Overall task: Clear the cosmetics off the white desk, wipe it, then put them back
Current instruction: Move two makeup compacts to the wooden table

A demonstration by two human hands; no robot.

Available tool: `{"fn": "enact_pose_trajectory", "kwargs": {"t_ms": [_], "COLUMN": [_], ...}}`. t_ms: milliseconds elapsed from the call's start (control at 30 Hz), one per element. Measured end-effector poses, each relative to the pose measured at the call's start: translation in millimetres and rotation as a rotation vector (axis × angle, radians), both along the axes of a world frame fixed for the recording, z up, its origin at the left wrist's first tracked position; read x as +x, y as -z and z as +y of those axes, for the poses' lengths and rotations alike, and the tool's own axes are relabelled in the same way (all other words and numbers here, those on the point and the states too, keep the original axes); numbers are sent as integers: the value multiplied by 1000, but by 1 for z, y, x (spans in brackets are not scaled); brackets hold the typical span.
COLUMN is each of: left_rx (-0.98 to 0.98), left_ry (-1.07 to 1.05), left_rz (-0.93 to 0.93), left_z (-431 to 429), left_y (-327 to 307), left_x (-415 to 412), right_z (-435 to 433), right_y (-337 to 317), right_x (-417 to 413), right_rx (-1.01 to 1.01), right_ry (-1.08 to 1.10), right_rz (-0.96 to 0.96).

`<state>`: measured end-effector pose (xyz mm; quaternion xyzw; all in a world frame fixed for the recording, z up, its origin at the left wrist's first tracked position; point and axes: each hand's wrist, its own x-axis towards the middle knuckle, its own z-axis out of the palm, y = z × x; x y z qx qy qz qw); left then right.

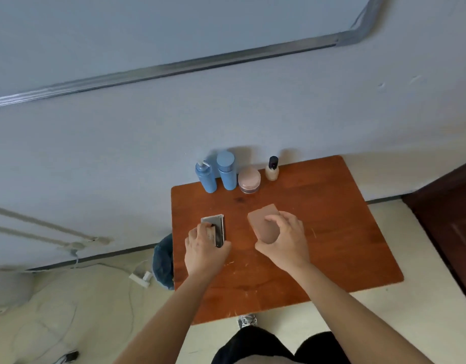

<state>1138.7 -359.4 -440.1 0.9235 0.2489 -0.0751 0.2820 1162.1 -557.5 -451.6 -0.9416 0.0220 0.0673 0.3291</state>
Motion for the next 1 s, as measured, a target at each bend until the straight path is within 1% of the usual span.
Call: {"fn": "enact_pose_trajectory", "kwargs": {"t_ms": [100, 233, 300, 433, 667, 800, 867, 933, 1000], "left_rx": [2, -1, 8, 77, 122, 124, 147, 186, 223], "left_ry": [24, -13, -1, 58, 113, 120, 99, 123, 222], "left_rz": [94, 137, 136, 104, 48, 89, 83, 24, -70], "left_z": [23, 41, 46, 49, 48, 49, 45, 37, 22], "left_y": [23, 48, 58, 70, 75, 70, 62, 50, 35], "left_x": [29, 53, 61, 73, 75, 78, 79, 80, 79], "right_z": [30, 57, 67, 80, 96, 87, 71, 46, 11], "right_y": [16, 35, 45, 61, 68, 63, 57, 46, 31], "right_x": [14, 27, 32, 41, 51, 51, 49, 46, 40], "right_rx": [0, -2, -3, -43, -91, -18, -49, -97, -149], "right_ry": [54, 86, 99, 104, 66, -2, 5, 51, 122], "right_rz": [78, 137, 147, 97, 74, 95, 54, 8, -44]}}
